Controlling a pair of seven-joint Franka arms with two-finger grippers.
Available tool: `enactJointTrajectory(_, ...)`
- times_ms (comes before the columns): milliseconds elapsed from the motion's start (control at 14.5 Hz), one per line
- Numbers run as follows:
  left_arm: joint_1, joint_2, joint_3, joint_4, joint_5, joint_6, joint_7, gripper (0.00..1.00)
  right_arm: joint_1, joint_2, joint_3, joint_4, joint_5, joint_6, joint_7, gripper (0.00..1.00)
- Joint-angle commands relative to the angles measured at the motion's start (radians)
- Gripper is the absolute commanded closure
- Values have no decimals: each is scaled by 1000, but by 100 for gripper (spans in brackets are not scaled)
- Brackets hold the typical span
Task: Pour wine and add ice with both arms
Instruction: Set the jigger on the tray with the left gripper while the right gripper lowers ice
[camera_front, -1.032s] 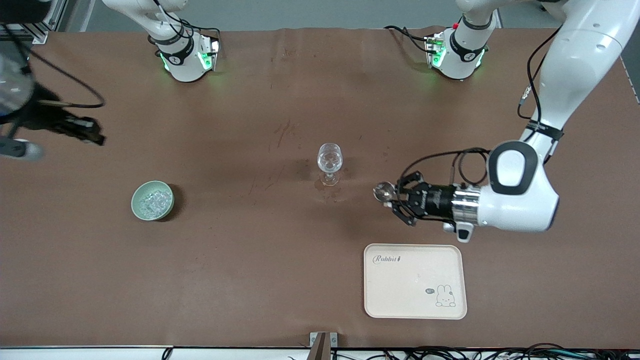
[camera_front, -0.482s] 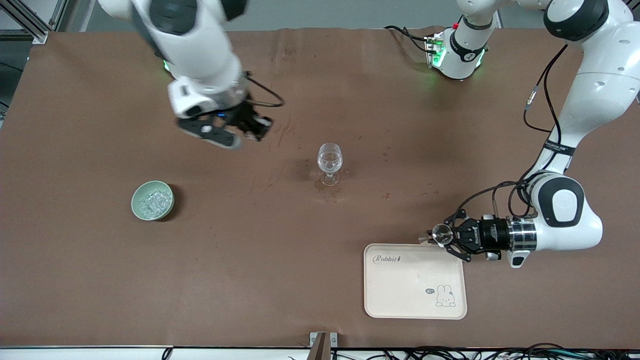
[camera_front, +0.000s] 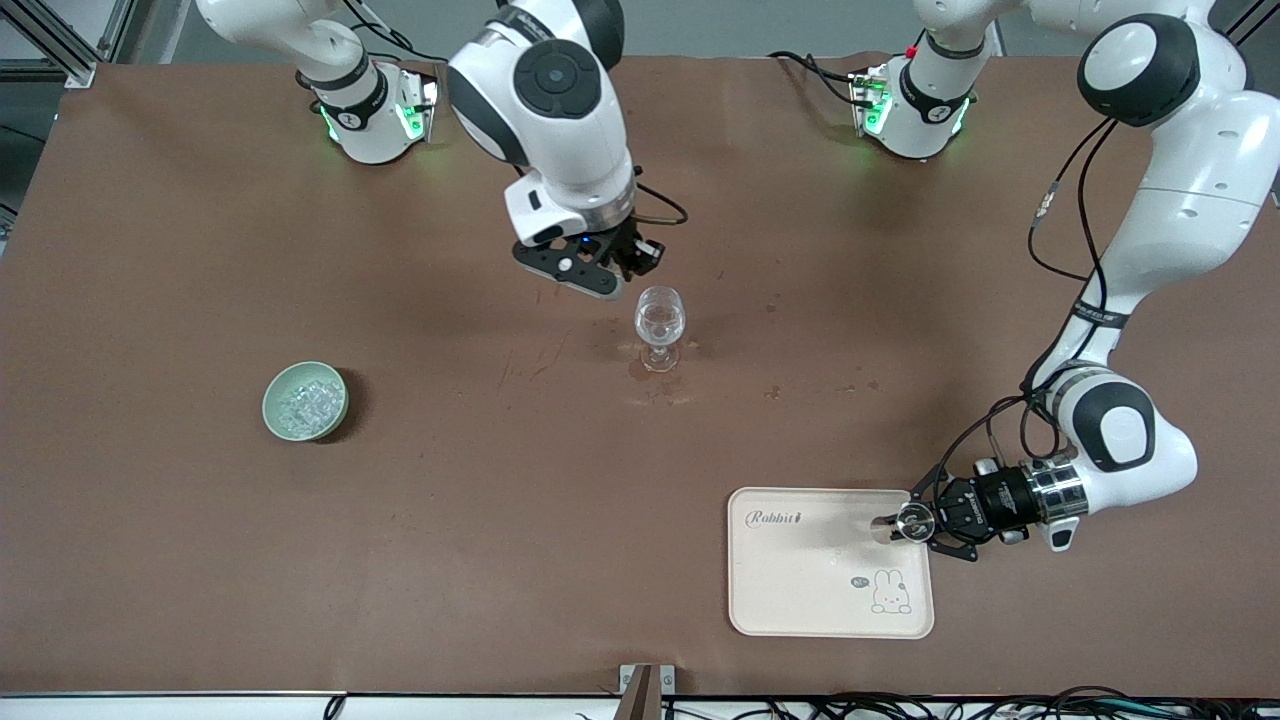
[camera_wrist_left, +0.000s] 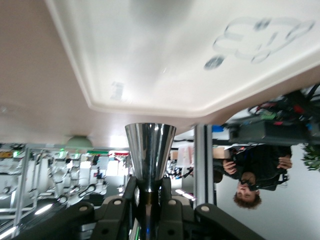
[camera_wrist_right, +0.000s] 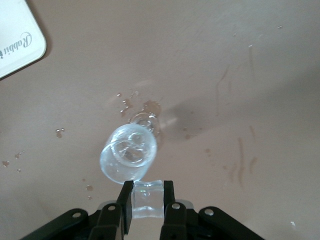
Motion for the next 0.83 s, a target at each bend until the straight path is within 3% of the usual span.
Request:
enactJointTrajectory(0,-13,89,2,64,-39,18,62,99,20,61,-8,78,-28,0,33,99)
enactJointTrajectory(138,-16,111,8,65,-112,18,69,99,25,97,-9,107,-47,3,33,98)
enactJointTrajectory(482,-34,122,40,59,-116,18,109,94,40,130,-9,109,-81,32,33,97)
enactJointTrajectory(551,-42,123,44,59,-116,18,124,88,40,130,-8,109,-79,32,33,97)
enactJointTrajectory(757,-57,124,52,59,-116,19,126,41,41,146,-8,109,-78,38,33,96)
